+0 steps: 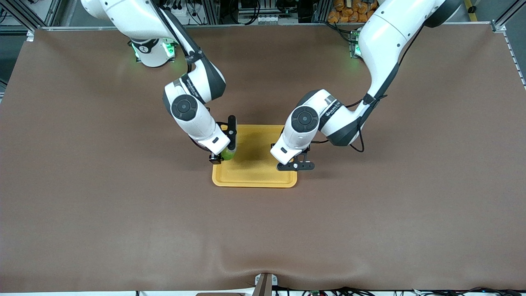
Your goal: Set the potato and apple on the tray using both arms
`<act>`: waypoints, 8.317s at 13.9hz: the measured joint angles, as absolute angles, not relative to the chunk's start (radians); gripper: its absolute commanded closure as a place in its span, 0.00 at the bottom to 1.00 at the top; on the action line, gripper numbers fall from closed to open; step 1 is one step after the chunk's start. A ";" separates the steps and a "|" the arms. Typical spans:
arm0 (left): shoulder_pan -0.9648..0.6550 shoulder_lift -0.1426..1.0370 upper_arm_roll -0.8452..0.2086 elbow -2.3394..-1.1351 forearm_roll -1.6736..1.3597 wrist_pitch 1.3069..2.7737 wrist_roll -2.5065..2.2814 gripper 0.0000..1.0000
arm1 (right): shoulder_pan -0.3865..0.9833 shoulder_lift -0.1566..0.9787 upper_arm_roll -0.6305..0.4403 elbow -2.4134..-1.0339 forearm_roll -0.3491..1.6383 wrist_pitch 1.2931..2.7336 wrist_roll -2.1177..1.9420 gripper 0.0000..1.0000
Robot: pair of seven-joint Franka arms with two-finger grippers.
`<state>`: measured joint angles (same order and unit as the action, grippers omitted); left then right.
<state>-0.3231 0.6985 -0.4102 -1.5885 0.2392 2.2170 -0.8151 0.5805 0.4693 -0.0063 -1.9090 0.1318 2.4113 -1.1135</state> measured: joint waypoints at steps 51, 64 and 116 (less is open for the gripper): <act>-0.019 0.434 -0.401 -1.474 0.287 1.913 -0.526 0.00 | 0.374 0.006 -0.404 -1.805 0.075 1.668 -0.453 0.00; 0.093 0.259 -0.401 -1.473 0.202 1.722 -0.404 0.00 | 0.099 -0.006 -0.215 -1.685 0.069 1.704 -0.346 0.00; -0.130 -0.097 -0.017 -1.600 0.030 1.452 -0.181 0.00 | 0.024 -0.060 -0.082 -1.655 0.033 1.508 0.025 0.00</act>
